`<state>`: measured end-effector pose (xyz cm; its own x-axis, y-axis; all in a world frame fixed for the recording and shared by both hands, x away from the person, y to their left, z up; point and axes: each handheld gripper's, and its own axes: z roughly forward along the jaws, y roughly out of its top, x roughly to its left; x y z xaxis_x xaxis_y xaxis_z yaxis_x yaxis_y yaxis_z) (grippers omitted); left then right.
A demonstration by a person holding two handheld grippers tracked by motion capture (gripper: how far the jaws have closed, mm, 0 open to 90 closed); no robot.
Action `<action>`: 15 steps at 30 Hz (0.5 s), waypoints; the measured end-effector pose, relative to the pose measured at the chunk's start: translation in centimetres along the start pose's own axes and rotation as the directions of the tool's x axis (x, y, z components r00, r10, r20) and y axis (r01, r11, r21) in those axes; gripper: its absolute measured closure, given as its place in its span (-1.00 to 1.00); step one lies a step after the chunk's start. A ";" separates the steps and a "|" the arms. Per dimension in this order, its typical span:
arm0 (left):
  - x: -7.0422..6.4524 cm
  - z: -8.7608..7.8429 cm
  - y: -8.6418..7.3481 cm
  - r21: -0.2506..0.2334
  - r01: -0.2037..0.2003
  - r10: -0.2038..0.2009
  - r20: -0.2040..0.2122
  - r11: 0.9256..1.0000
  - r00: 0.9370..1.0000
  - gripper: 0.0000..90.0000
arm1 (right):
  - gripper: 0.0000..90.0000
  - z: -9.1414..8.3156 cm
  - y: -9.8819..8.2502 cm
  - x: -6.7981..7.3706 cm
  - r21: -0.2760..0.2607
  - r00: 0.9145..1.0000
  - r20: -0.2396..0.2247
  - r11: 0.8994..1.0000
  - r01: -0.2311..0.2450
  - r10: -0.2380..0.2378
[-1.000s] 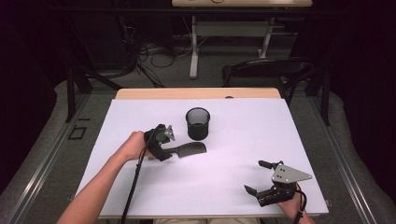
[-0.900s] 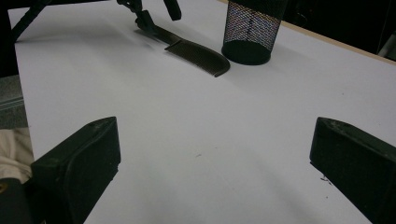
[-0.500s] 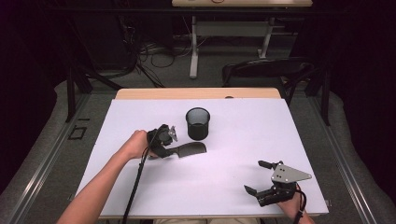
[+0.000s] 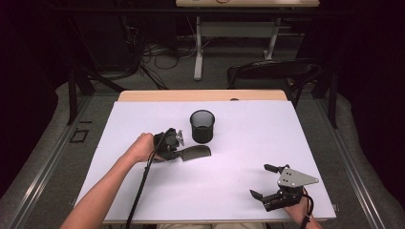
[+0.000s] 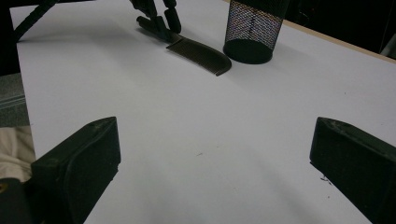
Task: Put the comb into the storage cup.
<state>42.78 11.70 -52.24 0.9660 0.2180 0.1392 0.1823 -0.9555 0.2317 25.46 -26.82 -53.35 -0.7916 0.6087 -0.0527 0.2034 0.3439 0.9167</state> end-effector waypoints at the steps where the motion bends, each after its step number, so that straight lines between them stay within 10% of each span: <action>1: 0.0 0.1 0.0 0.003 -0.004 0.004 0.001 1.000 1.000 0.50 | -0.97 0.0 0.0 0.0 0.000 1.000 0.000 1.000 0.001 -0.001; 15: 0.3 0.4 0.0 0.006 -0.054 0.054 0.026 0.999 0.998 0.59 | -0.97 0.0 0.0 0.0 0.003 1.000 -0.001 1.000 0.002 -0.002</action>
<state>43.14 11.64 -52.54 0.9789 0.1607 0.1266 0.1305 -0.9671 0.2181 25.45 -26.86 -53.38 -0.7927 0.6073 -0.0540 0.2037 0.3473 0.9154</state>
